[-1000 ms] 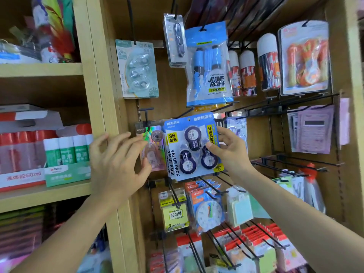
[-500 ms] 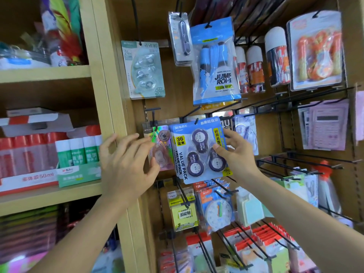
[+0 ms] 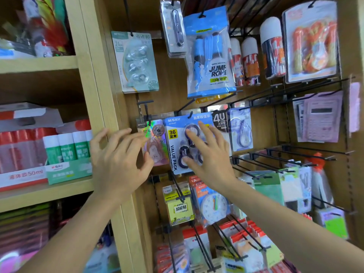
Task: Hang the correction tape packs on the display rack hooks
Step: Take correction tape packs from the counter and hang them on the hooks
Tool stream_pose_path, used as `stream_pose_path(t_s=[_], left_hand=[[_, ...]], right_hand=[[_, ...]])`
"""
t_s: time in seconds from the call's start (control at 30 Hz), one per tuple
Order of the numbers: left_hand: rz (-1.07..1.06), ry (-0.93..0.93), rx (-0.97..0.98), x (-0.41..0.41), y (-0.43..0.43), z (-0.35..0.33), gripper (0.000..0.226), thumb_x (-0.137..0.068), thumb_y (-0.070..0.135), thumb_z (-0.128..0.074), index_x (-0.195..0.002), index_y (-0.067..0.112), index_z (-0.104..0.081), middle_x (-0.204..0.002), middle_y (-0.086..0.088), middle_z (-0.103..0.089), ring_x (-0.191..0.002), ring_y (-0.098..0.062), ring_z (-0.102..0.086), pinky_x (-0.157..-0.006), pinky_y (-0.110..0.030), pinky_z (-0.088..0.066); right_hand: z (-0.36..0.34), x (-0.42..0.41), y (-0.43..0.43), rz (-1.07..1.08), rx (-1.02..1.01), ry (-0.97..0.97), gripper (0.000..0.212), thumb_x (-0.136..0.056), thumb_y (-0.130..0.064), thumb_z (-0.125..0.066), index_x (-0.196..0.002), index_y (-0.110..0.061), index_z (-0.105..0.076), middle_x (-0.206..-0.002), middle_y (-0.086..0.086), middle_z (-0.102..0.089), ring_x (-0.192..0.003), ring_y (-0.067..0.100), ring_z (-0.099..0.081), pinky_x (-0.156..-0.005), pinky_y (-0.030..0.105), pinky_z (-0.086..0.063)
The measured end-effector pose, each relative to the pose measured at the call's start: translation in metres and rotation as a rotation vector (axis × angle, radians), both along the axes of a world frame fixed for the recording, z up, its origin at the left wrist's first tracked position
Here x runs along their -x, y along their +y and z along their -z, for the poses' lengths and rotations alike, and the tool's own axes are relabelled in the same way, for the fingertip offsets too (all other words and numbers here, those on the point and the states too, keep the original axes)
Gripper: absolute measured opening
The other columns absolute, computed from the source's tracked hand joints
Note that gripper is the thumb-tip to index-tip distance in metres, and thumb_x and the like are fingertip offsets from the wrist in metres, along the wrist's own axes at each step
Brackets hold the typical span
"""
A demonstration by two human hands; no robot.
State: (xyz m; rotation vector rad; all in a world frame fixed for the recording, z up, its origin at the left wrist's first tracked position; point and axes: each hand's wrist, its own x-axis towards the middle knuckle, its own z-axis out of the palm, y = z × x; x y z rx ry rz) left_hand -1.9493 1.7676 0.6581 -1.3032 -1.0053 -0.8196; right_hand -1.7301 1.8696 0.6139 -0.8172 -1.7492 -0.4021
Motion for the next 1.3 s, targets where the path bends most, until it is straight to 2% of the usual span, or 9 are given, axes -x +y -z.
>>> stream_pose_path(t_s=[0.13, 0.23, 0.47, 0.6, 0.7, 0.87, 1.0, 1.17, 1.3], left_hand=[[-0.008, 0.006, -0.004, 0.0, 0.001, 0.0, 0.03, -0.091, 0.032, -0.057, -0.106, 0.012, -0.074, -0.109, -0.002, -0.076, -0.114, -0.023, -0.065, -0.11, -0.055, -0.035], [-0.007, 0.014, -0.016, 0.001, 0.002, 0.001, 0.03, -0.091, 0.032, -0.057, -0.105, 0.013, -0.074, -0.107, -0.002, -0.077, -0.114, -0.023, -0.065, -0.11, -0.055, -0.034], [0.01, 0.012, 0.0, -0.001, 0.0, 0.0, 0.026, -0.091, 0.033, -0.057, -0.104, 0.017, -0.072, -0.104, 0.001, -0.076, -0.112, -0.023, -0.065, -0.109, -0.055, -0.034], [0.042, -0.038, 0.066, -0.002, -0.004, -0.001, 0.024, -0.088, 0.033, -0.06, -0.103, 0.019, -0.072, -0.108, 0.004, -0.076, -0.115, -0.021, -0.063, -0.114, -0.054, -0.029], [0.109, -0.079, 0.153, -0.006, -0.011, 0.016, 0.023, -0.083, 0.03, -0.065, -0.101, 0.018, -0.073, -0.111, 0.004, -0.075, -0.114, -0.021, -0.064, -0.12, -0.054, -0.023], [0.367, -0.374, 0.322, -0.024, -0.048, 0.104, 0.019, -0.077, 0.026, -0.066, -0.094, 0.02, -0.073, -0.096, 0.008, -0.073, -0.094, -0.018, -0.062, -0.091, -0.037, -0.042], [0.417, -0.536, 0.553, -0.038, -0.08, 0.203, 0.014, -0.076, 0.021, -0.067, -0.089, 0.022, -0.072, -0.09, 0.02, -0.066, -0.089, -0.013, -0.063, -0.08, -0.03, -0.045], [0.394, -0.782, 0.846, -0.057, -0.111, 0.321, 0.011, -0.08, 0.029, -0.066, -0.089, 0.029, -0.072, -0.082, 0.02, -0.07, -0.081, 0.001, -0.065, -0.068, -0.025, -0.053], [0.327, -0.943, 1.102, -0.072, -0.129, 0.408, 0.011, -0.083, 0.03, -0.072, -0.094, 0.033, -0.071, -0.083, 0.024, -0.069, -0.081, 0.007, -0.064, -0.067, -0.029, -0.057]], right_hand=[[0.002, 0.01, 0.007, 0.105, 0.115, -0.185, 0.077, -0.089, -0.058, -0.056, -0.154, -0.043, -0.018, -0.167, -0.003, 0.01, -0.152, 0.033, -0.002, -0.115, 0.055, -0.022], [0.002, 0.011, 0.011, 0.15, 0.111, -0.224, 0.08, -0.089, -0.057, -0.055, -0.155, -0.042, -0.013, -0.166, -0.001, 0.014, -0.152, 0.036, -0.004, -0.114, 0.055, -0.027], [-0.014, 0.006, -0.004, 0.137, 0.184, -0.29, 0.076, -0.087, -0.051, -0.061, -0.153, -0.034, -0.026, -0.166, 0.007, -0.001, -0.148, 0.041, -0.016, -0.114, 0.055, -0.03], [-0.008, -0.004, -0.035, 0.053, 0.196, -0.252, 0.062, -0.088, -0.044, -0.063, -0.145, -0.03, -0.046, -0.161, 0.006, -0.027, -0.147, 0.039, -0.02, -0.114, 0.055, -0.023], [0.014, -0.018, -0.062, -0.071, 0.185, -0.198, 0.049, -0.085, -0.04, -0.063, -0.131, -0.024, -0.063, -0.147, 0.005, -0.051, -0.138, 0.033, -0.037, -0.109, 0.052, -0.033], [0.082, -0.05, -0.089, -0.274, 0.226, -0.202, 0.04, -0.081, -0.035, -0.066, -0.116, -0.019, -0.072, -0.111, 0.0, -0.072, -0.105, 0.028, -0.059, -0.088, 0.046, -0.052], [0.152, -0.071, -0.11, -0.311, 0.389, -0.294, 0.034, -0.083, -0.031, -0.067, -0.114, -0.019, -0.072, -0.103, -0.001, -0.074, -0.093, 0.026, -0.064, -0.081, 0.031, -0.049], [0.254, -0.09, -0.121, -0.322, 0.719, -0.296, 0.034, -0.085, -0.038, -0.061, -0.112, -0.021, -0.072, -0.095, -0.001, -0.074, -0.081, 0.02, -0.068, -0.072, 0.038, -0.056], [0.333, -0.106, -0.13, -0.252, 0.992, -0.304, 0.032, -0.085, -0.03, -0.069, -0.116, -0.023, -0.07, -0.099, -0.002, -0.075, -0.088, 0.02, -0.07, -0.076, 0.035, -0.055]])
